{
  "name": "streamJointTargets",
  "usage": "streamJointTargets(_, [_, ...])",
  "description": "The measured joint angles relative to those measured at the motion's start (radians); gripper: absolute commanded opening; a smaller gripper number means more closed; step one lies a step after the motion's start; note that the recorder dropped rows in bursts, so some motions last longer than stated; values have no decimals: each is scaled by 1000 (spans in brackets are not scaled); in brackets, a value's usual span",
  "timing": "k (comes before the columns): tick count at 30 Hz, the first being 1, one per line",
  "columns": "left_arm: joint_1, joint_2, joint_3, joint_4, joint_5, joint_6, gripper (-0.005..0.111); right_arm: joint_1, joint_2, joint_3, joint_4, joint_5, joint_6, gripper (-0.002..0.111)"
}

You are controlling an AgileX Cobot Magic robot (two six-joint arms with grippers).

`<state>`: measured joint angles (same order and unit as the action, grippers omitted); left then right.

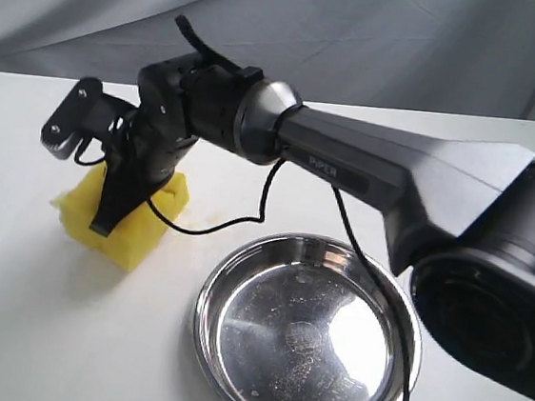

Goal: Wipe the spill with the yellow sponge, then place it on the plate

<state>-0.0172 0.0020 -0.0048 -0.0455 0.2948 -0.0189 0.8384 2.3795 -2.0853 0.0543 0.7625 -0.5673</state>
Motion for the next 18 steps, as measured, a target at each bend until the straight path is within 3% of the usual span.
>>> streamJointTargets(4, [0, 0, 0, 0, 0, 0, 0, -50, -54, 0, 4, -113, -7, 0])
streamJointTargets(11, [0, 0, 0, 0, 0, 0, 0, -173, 29, 0, 259, -214, -85, 0])
streamJointTargets(18, [0, 0, 0, 0, 0, 0, 0, -187, 131, 0, 317, -218, -120, 0])
